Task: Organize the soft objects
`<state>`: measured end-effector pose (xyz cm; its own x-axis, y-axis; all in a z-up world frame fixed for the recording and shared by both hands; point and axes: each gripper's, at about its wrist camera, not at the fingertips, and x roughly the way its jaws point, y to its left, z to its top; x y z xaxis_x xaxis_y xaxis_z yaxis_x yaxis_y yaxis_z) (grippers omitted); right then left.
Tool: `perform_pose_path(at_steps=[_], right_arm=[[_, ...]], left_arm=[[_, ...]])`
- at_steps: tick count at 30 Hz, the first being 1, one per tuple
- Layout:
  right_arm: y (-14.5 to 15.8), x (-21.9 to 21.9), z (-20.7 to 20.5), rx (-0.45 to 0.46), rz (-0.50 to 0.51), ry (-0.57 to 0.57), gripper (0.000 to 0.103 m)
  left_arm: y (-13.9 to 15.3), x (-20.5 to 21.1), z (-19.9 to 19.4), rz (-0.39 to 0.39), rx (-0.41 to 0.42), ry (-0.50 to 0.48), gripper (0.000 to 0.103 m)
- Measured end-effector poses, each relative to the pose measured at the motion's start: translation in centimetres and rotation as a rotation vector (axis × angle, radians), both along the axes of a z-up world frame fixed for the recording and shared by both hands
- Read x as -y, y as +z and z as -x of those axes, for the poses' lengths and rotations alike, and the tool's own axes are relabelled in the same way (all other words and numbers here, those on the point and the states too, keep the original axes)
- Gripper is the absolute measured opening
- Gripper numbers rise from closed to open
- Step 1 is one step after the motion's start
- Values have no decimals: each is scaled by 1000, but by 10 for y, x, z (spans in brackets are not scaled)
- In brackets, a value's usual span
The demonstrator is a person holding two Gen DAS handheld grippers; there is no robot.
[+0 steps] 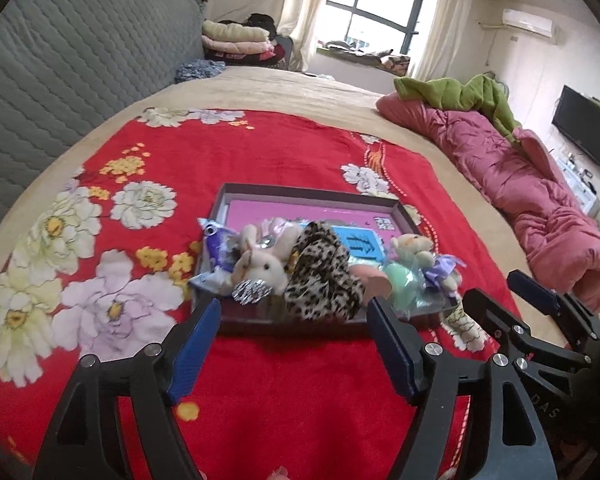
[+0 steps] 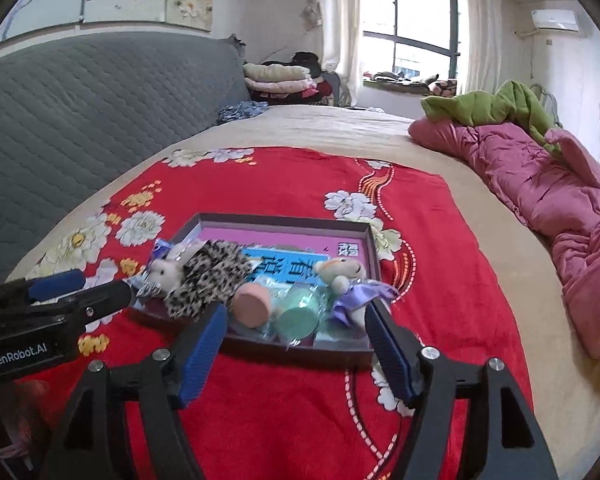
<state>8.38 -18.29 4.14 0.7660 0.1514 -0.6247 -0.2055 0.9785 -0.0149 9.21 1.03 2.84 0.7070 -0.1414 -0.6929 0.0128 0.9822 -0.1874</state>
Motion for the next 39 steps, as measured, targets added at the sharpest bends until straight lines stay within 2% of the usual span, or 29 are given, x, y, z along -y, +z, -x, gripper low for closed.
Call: perform_pose_path(at_steps=[7,10,14,20,25,32,39], right_arm=[[-2,-6,27,3,3,5,72],[0,-4,38,12,-11,-9,72],[2,-1,50,17,-29,-19,72],[-6,3,63,-7,-35,-60,72],[-17,6,67,-38,-41,-77,72],[-30,5,77,-30,-10,-73,72],[-31,12,79,-37,-25,-93,72]], left_arm=[[6,-1,31,-16,20,26,77],[10,1,43,-46,39,45,77],[14,3,56,-40,49,56,77],[5,17,71,-99,1,74,77],[-5,25,80,-91,-23,58,77],[-12,32,88,-92,-34,64,77],[-20,28,89,-73,-59,81,77]])
